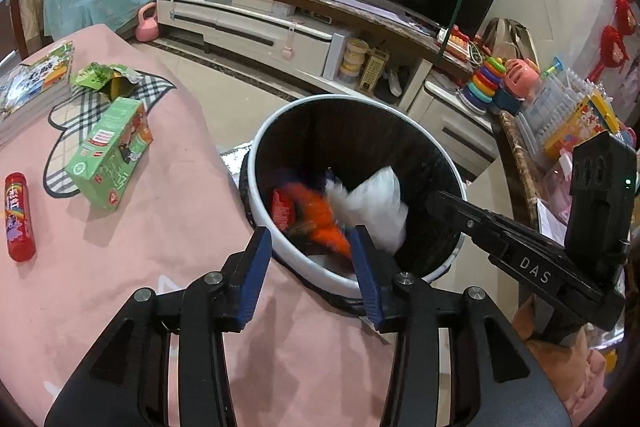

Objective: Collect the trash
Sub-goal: 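Open both tools to drop the chip bag and tissue into the bin, then move both open tools back toward the red candy tube and green juice box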

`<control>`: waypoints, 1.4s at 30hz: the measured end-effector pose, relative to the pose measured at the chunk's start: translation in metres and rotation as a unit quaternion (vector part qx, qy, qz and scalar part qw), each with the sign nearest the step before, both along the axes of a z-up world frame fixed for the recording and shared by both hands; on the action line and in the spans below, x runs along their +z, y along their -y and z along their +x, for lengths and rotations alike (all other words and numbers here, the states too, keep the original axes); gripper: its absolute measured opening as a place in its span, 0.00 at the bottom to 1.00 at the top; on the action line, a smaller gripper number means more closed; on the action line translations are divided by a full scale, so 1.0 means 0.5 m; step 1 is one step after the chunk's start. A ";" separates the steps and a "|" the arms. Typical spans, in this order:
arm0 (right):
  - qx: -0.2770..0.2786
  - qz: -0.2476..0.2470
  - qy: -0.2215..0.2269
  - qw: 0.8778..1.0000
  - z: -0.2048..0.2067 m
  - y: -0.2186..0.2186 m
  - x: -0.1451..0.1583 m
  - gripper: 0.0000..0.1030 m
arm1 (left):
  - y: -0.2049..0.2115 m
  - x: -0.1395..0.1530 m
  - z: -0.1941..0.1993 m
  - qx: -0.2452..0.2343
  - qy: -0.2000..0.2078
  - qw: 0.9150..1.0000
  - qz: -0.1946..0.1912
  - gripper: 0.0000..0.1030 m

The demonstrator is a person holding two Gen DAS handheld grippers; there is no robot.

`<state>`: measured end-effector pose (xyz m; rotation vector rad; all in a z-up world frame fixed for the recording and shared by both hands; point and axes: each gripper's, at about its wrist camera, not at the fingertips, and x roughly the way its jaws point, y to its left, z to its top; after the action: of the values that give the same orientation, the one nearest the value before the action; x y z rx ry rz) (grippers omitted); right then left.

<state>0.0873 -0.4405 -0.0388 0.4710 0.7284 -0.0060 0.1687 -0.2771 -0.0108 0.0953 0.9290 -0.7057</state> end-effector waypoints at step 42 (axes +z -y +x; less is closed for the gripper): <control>0.075 0.021 0.013 0.997 0.066 -0.293 0.013 0.97 | -0.470 -0.072 -0.015 0.245 -0.024 0.969 -0.016 0.64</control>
<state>0.1203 -0.2939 -0.0322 0.4542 0.7381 0.1552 0.1610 -0.0419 -0.0467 -0.1769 0.9385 -0.2644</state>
